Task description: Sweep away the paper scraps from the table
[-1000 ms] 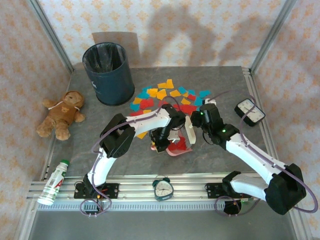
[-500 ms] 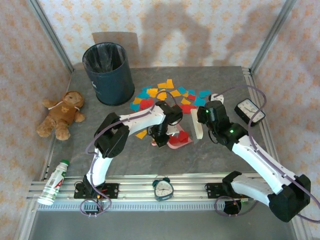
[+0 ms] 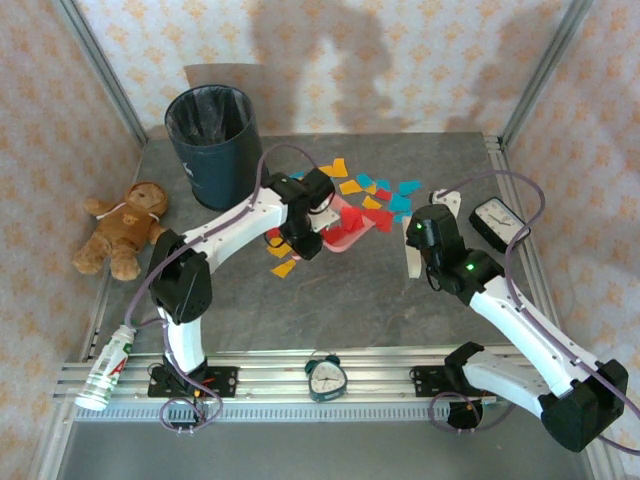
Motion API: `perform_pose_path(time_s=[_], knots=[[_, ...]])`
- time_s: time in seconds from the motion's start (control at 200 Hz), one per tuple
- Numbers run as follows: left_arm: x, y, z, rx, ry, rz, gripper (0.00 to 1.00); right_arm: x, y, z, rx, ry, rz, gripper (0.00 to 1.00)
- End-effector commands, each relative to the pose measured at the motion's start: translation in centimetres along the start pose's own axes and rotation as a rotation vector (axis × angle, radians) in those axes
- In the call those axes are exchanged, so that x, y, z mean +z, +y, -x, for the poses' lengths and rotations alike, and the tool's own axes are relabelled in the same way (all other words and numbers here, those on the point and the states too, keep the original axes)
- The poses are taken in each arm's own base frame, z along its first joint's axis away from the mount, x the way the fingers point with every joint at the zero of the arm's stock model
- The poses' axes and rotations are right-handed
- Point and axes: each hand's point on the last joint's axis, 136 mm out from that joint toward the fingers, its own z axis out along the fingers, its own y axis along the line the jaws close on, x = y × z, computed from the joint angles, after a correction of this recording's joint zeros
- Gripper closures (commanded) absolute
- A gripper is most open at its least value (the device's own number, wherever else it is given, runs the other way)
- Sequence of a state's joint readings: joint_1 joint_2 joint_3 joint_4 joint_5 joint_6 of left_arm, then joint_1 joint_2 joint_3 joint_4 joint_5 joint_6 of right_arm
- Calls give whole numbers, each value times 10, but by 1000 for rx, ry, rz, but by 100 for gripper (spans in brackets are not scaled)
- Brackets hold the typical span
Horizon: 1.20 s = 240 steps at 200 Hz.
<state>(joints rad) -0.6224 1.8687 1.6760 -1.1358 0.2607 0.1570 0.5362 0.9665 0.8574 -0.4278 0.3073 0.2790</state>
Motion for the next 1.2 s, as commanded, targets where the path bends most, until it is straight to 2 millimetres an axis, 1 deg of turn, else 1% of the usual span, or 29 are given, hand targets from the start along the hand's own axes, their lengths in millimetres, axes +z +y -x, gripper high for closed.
perform_pose_path(time_s=[0.0, 0.17, 0.31, 0.435, 0.555, 0.656, 0.771, 0.781, 0.791, 0.806, 0.991, 1.196], knots=[[-44, 3, 24, -49, -137, -26, 100, -4, -1, 10, -1, -36, -12, 100], [-90, 25, 47, -133, -271, -7, 100, -1, 4, 6, -11, -20, 10, 100], [-123, 56, 62, -250, -368, 3, 100, 2, 7, 4, -13, -9, 22, 100], [-145, 81, 70, -332, -431, 7, 100, 4, 11, 1, -8, 4, 40, 100], [-163, 101, 78, -395, -497, -2, 100, 6, 13, -3, -7, 14, 46, 100], [-177, 120, 82, -455, -546, -5, 100, 7, 14, -4, -4, 19, 50, 100], [-197, 141, 85, -538, -630, -37, 100, 8, 15, -5, -7, 24, 52, 100], [-198, 143, 86, -547, -637, -41, 100, 8, 16, -5, -7, 26, 54, 100], [-190, 147, 88, -562, -622, -47, 100, 9, 15, -5, -6, 25, 53, 100], [-188, 152, 89, -577, -625, -56, 100, 9, 15, -5, -6, 26, 53, 100], [-200, 180, 98, -681, -720, -142, 100, 11, 17, -8, -8, 36, 57, 100], [-206, 208, 99, -795, -789, -216, 100, 12, 18, -10, -9, 45, 58, 100]])
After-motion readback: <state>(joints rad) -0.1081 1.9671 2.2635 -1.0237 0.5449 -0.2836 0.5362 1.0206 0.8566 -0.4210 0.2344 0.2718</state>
